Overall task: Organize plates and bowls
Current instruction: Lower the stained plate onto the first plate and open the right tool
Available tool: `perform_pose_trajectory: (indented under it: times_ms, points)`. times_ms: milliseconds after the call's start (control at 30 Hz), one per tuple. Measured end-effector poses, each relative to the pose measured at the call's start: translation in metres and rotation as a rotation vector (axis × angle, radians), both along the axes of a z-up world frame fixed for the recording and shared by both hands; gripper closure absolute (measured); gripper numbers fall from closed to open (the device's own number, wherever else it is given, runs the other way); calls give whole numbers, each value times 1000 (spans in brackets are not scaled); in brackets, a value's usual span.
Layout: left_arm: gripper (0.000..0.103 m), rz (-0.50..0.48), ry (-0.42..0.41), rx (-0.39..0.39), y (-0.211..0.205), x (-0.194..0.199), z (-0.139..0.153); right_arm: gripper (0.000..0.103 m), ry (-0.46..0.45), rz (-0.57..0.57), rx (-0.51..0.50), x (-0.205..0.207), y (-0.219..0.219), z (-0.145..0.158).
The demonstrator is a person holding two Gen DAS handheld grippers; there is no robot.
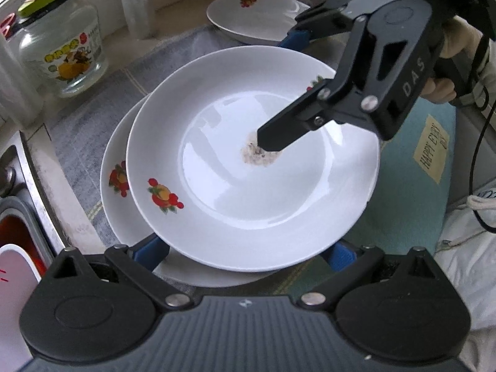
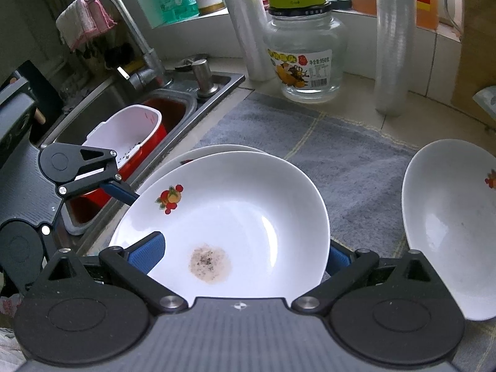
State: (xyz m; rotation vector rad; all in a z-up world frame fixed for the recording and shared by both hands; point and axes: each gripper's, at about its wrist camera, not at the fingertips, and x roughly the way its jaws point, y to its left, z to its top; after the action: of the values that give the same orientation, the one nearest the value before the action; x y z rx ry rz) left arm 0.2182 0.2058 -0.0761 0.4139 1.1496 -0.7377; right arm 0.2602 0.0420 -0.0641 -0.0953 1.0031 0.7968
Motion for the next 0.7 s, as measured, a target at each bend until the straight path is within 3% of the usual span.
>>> perform_pose_trajectory:
  times_ms: [267, 700]
  points:
    - [1, -15, 58, 14, 0, 12, 3, 0, -4, -13, 26, -2, -5, 3]
    - [1, -21, 68, 31, 5, 1, 12, 0, -11, -14, 52, -6, -7, 7]
